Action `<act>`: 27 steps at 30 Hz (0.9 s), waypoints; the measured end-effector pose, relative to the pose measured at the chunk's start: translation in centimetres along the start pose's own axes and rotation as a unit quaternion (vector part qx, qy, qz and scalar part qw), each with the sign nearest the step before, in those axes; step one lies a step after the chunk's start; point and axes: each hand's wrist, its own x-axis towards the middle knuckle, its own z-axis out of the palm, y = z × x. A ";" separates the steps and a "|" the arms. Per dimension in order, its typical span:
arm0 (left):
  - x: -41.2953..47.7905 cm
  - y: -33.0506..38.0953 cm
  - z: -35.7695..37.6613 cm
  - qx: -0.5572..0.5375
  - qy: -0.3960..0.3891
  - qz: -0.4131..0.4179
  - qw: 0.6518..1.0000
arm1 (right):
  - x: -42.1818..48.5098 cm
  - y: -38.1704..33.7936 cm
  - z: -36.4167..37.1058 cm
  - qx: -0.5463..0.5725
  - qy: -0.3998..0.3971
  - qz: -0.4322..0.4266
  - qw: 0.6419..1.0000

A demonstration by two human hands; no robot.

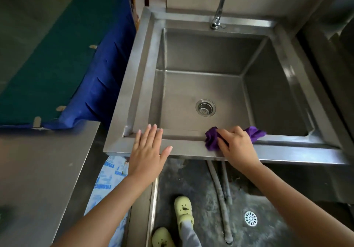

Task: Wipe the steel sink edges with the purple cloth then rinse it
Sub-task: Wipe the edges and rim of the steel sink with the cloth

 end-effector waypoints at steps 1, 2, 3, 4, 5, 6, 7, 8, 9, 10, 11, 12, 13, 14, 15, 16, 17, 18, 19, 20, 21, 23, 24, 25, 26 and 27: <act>0.0 0.1 0.0 0.003 0.002 -0.004 1.000 | -0.4 0.6 -0.2 -0.017 0.014 0.009 1.000; 0.1 0.2 0.1 0.005 0.004 -0.007 1.000 | -0.8 0.8 -0.2 -0.031 0.026 0.018 0.999; 0.1 0.2 0.1 0.006 0.003 -0.008 1.000 | -1.0 0.5 0.0 -0.044 0.034 0.031 0.998; 0.1 0.2 0.1 0.005 0.002 -0.009 1.000 | -1.1 -0.1 0.3 -0.054 0.040 0.047 0.997; 0.1 0.2 0.1 0.005 0.000 -0.013 1.000 | -1.2 -1.1 0.7 -0.059 0.046 0.062 0.995; 0.1 0.3 0.2 0.004 -0.001 -0.019 1.000 | -1.3 -2.4 1.4 -0.056 0.049 0.070 0.995; 0.2 0.4 0.2 0.004 -0.002 -0.024 1.000 | -1.2 -4.1 2.0 -0.044 0.049 0.068 0.995; 0.2 0.4 0.2 0.003 -0.003 -0.027 1.000 | -1.1 -5.8 2.7 -0.029 0.048 0.059 0.997; 0.3 0.4 0.1 0.002 -0.003 -0.029 1.000 | -1.0 -7.4 3.3 -0.014 0.048 0.049 0.998; 0.2 0.4 0.1 0.003 0.002 -0.028 1.000 | -0.9 -8.7 3.8 -0.007 0.046 0.039 0.998; 0.2 0.4 0.1 0.004 0.009 -0.026 1.000 | -1.1 -9.5 4.1 -0.007 0.040 0.029 0.999; 0.2 0.4 0.1 0.003 0.016 -0.024 1.000 | -1.3 -9.8 4.2 -0.013 0.031 0.015 0.999; 0.1 0.4 0.1 0.000 0.020 -0.022 1.000 | -1.7 -9.5 4.2 -0.023 0.023 -0.002 0.999; 0.1 0.4 0.1 -0.004 0.023 -0.022 0.999 | -2.2 -8.8 4.1 -0.035 0.022 -0.020 0.999; 0.1 0.4 0.1 -0.008 0.025 -0.022 0.999 | -2.8 -7.9 3.8 -0.045 0.020 -0.032 0.998; 0.1 0.4 0.2 -0.007 0.029 -0.022 0.999 | -3.3 -6.8 3.4 -0.050 0.021 -0.036 0.998; 0.1 0.4 0.2 -0.004 0.032 -0.022 0.999 | -3.7 -5.7 3.0 -0.050 0.024 -0.032 0.998; 0.1 0.3 0.3 -0.004 0.034 -0.020 0.999 | -3.9 -4.5 2.5 -0.049 0.027 -0.023 0.998; 0.1 0.3 0.4 -0.007 0.034 -0.020 0.999 | -4.1 -3.3 1.9 -0.051 0.027 -0.007 0.998; 0.1 0.4 0.5 -0.011 0.036 -0.020 0.999 | -4.2 -1.9 1.3 -0.057 0.029 0.013 0.998; 0.2 0.4 0.5 -0.015 0.038 -0.020 0.999 | -4.3 -0.4 0.7 -0.063 0.029 0.037 0.997; 0.2 0.4 0.4 -0.022 0.034 -0.020 0.999 | -4.7 2.5 -0.5 -0.083 0.028 0.080 0.993; 0.2 0.4 0.4 -0.023 0.033 -0.019 0.999 | -4.9 3.7 -0.9 -0.091 0.029 0.091 0.991; 0.2 0.4 0.4 -0.023 0.036 -0.019 0.999 | -5.0 4.4 -1.2 -0.095 0.032 0.097 0.990; 0.2 0.5 0.4 -0.028 0.039 -0.022 0.999 | -5.0 4.8 -1.3 -0.096 0.035 0.097 0.990; 0.4 0.6 0.4 -0.037 0.039 -0.027 0.998 | -4.8 4.9 -1.3 -0.089 0.040 0.100 0.990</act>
